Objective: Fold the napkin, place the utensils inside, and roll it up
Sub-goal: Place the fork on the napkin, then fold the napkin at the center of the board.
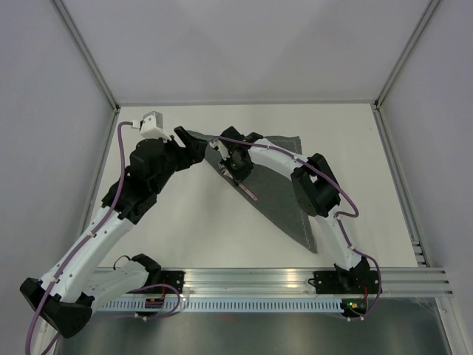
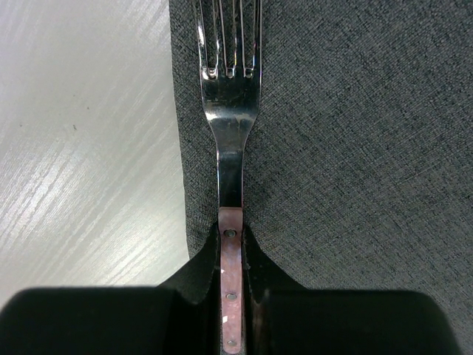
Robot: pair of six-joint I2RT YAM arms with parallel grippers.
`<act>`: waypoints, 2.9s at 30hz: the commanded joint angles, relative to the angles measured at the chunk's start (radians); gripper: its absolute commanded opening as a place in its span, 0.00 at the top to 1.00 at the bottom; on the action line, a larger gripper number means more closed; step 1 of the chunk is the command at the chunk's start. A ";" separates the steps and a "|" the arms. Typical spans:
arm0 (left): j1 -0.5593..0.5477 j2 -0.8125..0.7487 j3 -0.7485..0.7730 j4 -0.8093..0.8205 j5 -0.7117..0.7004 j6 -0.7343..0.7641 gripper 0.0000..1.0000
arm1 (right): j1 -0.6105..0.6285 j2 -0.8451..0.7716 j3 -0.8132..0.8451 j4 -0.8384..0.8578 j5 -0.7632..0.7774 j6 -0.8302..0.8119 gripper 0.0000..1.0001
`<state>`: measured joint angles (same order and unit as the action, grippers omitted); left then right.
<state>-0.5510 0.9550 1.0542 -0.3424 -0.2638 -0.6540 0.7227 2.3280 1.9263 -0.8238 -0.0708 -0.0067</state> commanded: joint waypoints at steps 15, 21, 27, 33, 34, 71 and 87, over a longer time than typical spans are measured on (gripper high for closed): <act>0.010 0.010 -0.014 0.016 0.000 0.031 0.20 | -0.020 -0.056 -0.036 -0.034 0.009 0.033 1.00; 0.011 0.011 -0.022 0.020 0.001 0.028 0.20 | -0.026 -0.064 -0.036 -0.049 0.005 0.027 0.99; 0.011 0.010 -0.025 0.025 0.005 0.027 0.20 | -0.026 -0.068 -0.043 -0.057 -0.003 0.022 1.00; 0.013 0.010 -0.028 0.026 0.005 0.027 0.20 | -0.028 -0.071 -0.039 -0.067 -0.003 0.014 0.99; 0.013 0.010 -0.029 0.028 0.005 0.025 0.21 | -0.026 -0.070 -0.038 -0.070 -0.004 0.014 1.00; -0.012 0.025 -0.218 0.420 0.369 0.327 0.14 | -0.304 -0.386 -0.029 -0.031 -0.110 0.047 0.50; -0.500 0.332 -0.292 0.537 0.106 0.585 0.15 | -0.695 -0.634 -0.362 0.048 -0.299 -0.019 0.50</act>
<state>-0.9916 1.2263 0.7322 0.1406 -0.0658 -0.1715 0.0818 1.7252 1.5806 -0.7891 -0.3103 -0.0223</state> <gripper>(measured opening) 0.853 0.509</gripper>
